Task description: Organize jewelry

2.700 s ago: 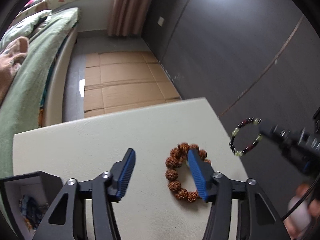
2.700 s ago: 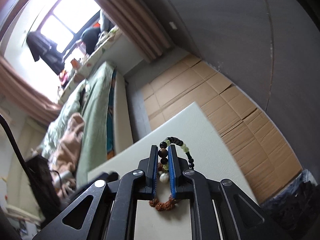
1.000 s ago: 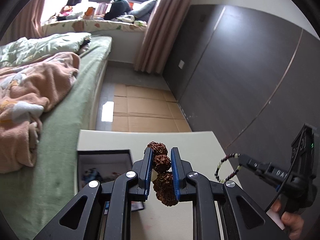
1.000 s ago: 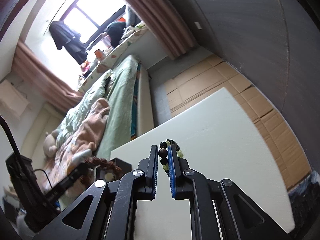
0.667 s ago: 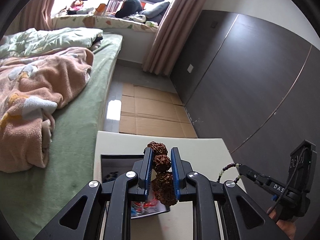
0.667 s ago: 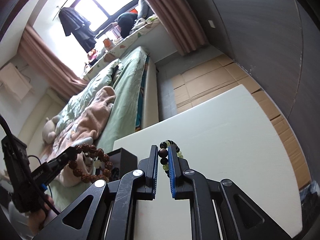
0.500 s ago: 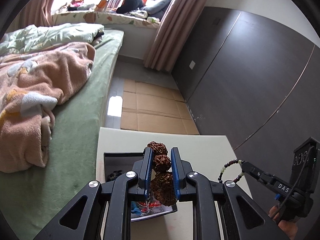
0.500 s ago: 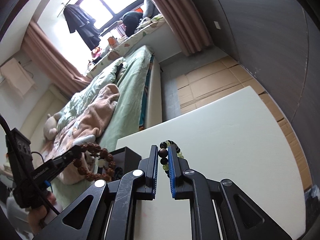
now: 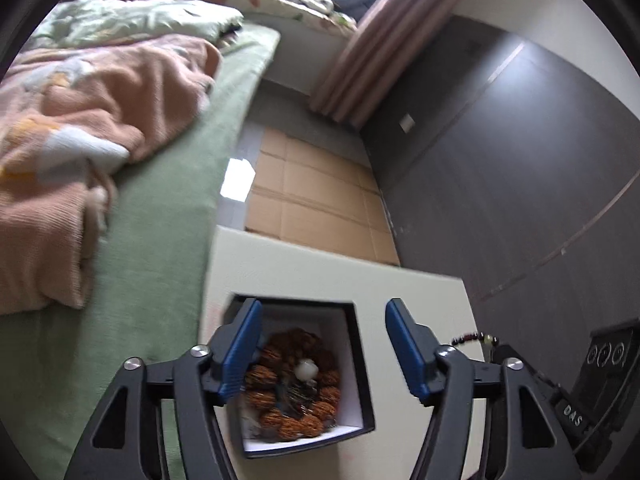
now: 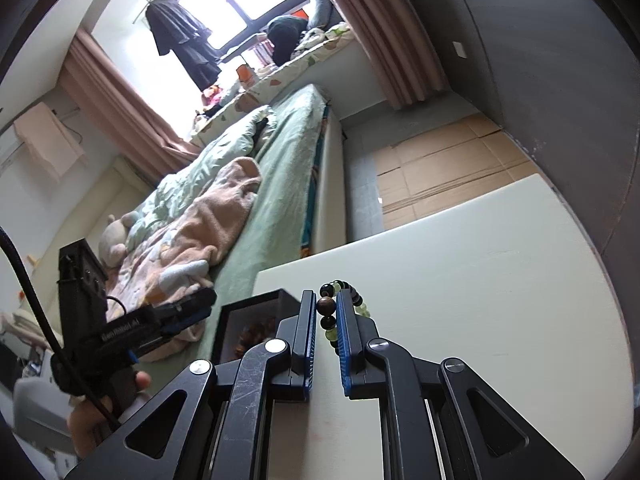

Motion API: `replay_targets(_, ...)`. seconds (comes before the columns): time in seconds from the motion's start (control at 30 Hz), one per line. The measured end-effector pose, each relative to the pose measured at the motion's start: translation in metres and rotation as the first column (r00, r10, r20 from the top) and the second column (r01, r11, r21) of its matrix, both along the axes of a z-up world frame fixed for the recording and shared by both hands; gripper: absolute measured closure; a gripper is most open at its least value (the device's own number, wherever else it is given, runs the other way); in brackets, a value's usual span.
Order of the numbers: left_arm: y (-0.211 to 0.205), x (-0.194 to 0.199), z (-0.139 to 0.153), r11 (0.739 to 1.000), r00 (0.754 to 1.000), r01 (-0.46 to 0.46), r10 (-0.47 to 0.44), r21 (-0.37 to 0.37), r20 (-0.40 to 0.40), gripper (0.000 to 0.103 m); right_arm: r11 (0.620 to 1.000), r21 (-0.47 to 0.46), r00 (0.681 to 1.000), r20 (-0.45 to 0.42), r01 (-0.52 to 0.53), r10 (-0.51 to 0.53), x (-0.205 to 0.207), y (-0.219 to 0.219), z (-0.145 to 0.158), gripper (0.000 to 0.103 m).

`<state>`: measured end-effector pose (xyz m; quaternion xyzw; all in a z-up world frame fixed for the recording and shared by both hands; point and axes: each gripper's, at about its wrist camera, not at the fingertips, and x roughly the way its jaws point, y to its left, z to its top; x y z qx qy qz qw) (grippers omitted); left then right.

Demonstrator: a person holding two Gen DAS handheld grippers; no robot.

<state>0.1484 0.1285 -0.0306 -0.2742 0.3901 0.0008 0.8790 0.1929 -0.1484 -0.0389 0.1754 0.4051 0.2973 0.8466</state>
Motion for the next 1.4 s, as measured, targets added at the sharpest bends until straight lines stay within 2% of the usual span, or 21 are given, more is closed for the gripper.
replay_targets(0.33, 0.017, -0.014, 0.006, 0.999, 0.999, -0.032, 0.033, 0.023, -0.008, 0.037, 0.989, 0.094, 0.993, 0.047, -0.110, 0.106, -0.016, 0.043, 0.012, 0.091)
replay_targets(0.53, 0.022, -0.013, 0.006, 0.999, 0.999, -0.038, 0.038, 0.027, -0.016, 0.037, 0.980, 0.110, 0.986, -0.001, -0.163, 0.164, -0.013, 0.079, 0.000, 0.090)
replay_targets(0.63, 0.021, -0.013, 0.007, 0.999, 0.999, -0.033, 0.033, 0.032, -0.018, 0.037, 0.985, 0.067, 0.984, -0.066, -0.161, 0.165, -0.006, 0.087, -0.012, 0.065)
replay_targets(0.7, 0.019, -0.014, 0.008, 0.999, 0.999, -0.033, 0.033, 0.044, -0.020, 0.036, 0.989, 0.059, 0.989, -0.057, -0.132, 0.136, -0.007, 0.079, -0.013, 0.064)
replay_targets(0.8, 0.016, -0.016, 0.009, 0.998, 0.999, -0.039, 0.040, 0.057, -0.020, 0.023, 0.992, 0.065, 0.992, -0.057, -0.110, 0.113, -0.007, 0.064, -0.008, 0.064)
replay_targets(0.87, 0.013, -0.016, 0.010, 0.998, 0.999, -0.037, 0.038, 0.058, -0.017, 0.016, 0.995, 0.057, 0.995, -0.046, -0.083, 0.086, -0.009, 0.052, -0.004, 0.059)
replay_targets(0.97, 0.006, -0.018, 0.011, 0.997, 1.000, -0.023, 0.025, 0.075, -0.017, 0.015, 0.998, 0.048, 0.998, -0.039, -0.042, 0.044, -0.012, 0.036, -0.001, 0.053)
replay_targets(1.13, -0.012, -0.028, 0.018, 0.993, 1.000, -0.006, 0.006, 0.116, 0.007, 0.014, 1.000, 0.007, 0.999, -0.037, -0.015, 0.015, -0.018, 0.018, 0.004, 0.052)
replay_targets(1.27, -0.033, -0.035, 0.024, 0.987, 1.000, 0.022, -0.026, 0.160, 0.018, 0.006, 0.999, -0.037, 0.999, -0.038, -0.002, 0.001, -0.023, 0.008, 0.006, 0.052)
replay_targets(1.4, -0.053, -0.042, 0.025, 0.977, 0.999, 0.027, -0.033, 0.211, 0.027, 0.006, 0.998, -0.061, 1.000, -0.022, 0.005, -0.007, -0.028, -0.005, 0.014, 0.052)
